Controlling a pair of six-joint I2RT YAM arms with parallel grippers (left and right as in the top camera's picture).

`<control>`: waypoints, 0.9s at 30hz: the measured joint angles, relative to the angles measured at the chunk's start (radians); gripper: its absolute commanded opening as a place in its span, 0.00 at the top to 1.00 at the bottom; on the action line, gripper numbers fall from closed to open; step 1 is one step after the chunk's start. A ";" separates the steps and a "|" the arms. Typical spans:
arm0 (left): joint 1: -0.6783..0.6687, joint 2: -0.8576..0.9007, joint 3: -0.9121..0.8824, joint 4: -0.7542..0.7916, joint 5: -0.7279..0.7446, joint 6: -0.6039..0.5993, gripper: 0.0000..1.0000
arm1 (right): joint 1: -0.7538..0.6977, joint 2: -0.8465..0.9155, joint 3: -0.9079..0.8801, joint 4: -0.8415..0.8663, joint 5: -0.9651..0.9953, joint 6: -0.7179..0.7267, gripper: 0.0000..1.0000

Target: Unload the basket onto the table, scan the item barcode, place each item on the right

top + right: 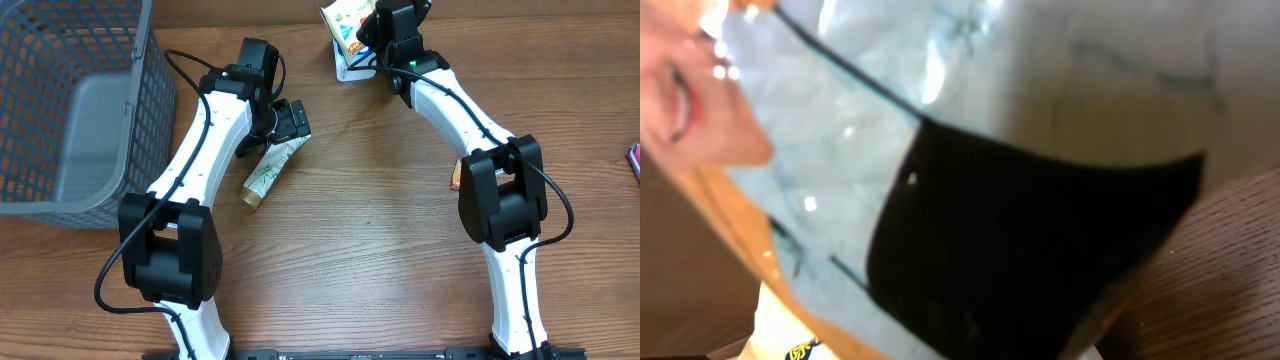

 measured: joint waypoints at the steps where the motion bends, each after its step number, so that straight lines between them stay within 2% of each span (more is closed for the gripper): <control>1: 0.000 0.000 0.000 0.000 0.000 0.000 0.00 | 0.000 0.000 0.000 -0.001 0.000 -0.005 0.96; 6: 0.000 0.000 0.000 0.000 0.000 0.000 0.00 | -0.028 -0.017 0.011 -0.132 0.014 -0.062 0.96; 10: 0.000 0.000 0.000 0.000 0.000 0.000 0.00 | -0.113 -0.119 0.011 -0.265 0.024 -0.077 0.96; 15: 0.000 0.000 0.000 0.000 0.000 0.000 0.00 | -0.397 -0.354 0.048 -0.567 0.043 -0.087 0.96; 18: 0.000 0.000 0.000 0.000 0.000 0.000 0.00 | -0.577 -0.386 0.060 -0.713 0.064 -0.087 0.96; 23: 0.000 0.000 0.000 0.000 0.000 0.000 0.00 | -0.765 -0.286 -0.003 -0.720 0.064 -0.139 0.96; 27: 0.000 0.000 0.000 0.000 0.000 0.000 0.00 | -0.825 -0.190 -0.012 -0.634 0.056 -0.215 0.96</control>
